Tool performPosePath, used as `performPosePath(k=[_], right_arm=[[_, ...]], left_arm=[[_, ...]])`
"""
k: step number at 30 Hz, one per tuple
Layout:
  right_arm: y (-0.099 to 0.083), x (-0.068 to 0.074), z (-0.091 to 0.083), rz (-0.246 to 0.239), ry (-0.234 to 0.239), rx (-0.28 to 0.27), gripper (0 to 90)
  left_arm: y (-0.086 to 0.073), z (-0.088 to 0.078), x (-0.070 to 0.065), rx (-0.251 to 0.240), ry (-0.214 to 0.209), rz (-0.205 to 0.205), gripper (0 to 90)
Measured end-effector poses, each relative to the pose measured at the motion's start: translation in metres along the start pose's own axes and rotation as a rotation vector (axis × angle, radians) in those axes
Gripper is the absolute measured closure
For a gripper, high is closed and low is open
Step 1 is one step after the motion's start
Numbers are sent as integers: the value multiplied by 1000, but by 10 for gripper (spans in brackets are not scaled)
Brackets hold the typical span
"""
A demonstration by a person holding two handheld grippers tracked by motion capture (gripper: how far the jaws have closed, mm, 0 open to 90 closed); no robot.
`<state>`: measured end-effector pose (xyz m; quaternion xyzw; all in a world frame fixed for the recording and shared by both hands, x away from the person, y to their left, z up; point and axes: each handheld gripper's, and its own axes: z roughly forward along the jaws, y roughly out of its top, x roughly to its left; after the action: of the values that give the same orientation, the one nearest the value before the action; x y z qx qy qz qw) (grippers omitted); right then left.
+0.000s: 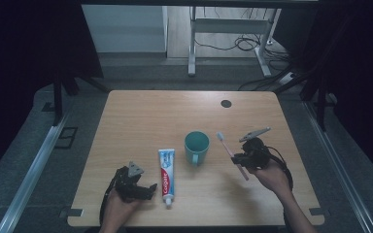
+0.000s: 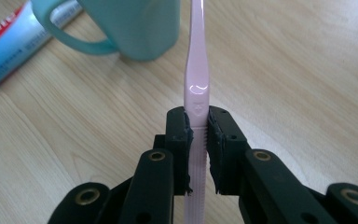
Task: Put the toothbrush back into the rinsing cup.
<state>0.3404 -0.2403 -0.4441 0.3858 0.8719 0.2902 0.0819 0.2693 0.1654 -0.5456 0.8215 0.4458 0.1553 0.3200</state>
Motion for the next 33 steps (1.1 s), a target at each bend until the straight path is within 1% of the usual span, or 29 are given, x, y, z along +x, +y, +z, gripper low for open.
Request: performPosePath(k=[2,3,4,5,7,8,9,11,12,13,14,16,17,18,19,20,21,22,23,24,25,33], right_arm=[[0,0,-1,-2,-3,-26,784],[0,1,-3,-5,1,-53,784],[0,1,-3,-5,1,-53,784],[0,2,-4,-13,-2,-75,784],[1,3,-5,-14,1,-97,784],[1,3,-5,-14,1,-97,784],[2,4,-6,-16,1,-118,784],[2,5,-7,-18,-2,-128,784],[3,5,-7,-21,0,-139,784],[4,6,-9,-27,-1,-166,784],[4,6,-9,-27,-1,-166,784],[5,6,-10,-31,1,-191,784],[7,8,-10,-35,4,-213,784],[7,8,-10,-35,4,-213,784],[9,9,-11,-37,7,-233,784],[9,9,-11,-37,7,-233,784],[11,10,-11,-35,5,-254,784],[11,10,-11,-35,5,-254,784],[13,11,-11,-33,10,-273,784],[13,11,-11,-33,10,-273,784],[15,11,-11,-31,14,-289,784],[24,12,-6,-20,33,-325,784]], left_arm=[[0,0,0,3,0,4,0],[0,0,0,5,0,7,0],[0,0,0,5,0,7,0],[0,0,0,3,0,6,0],[0,0,0,3,0,6,0],[0,0,0,3,0,6,0],[0,0,0,1,1,3,0],[0,0,0,1,1,2,0],[0,0,0,-1,1,0,0],[0,0,0,1,1,2,0],[0,0,0,1,1,2,0],[0,0,0,-3,1,-1,0],[0,0,0,-3,1,2,0],[0,0,0,-3,1,2,0],[0,0,0,1,1,5,0],[0,0,0,1,1,5,0],[0,0,0,-1,1,3,0],[0,0,0,-1,1,3,0],[0,0,0,1,1,6,0],[0,0,0,1,1,6,0],[0,0,0,1,1,6,0],[0,0,0,0,1,6,0]])
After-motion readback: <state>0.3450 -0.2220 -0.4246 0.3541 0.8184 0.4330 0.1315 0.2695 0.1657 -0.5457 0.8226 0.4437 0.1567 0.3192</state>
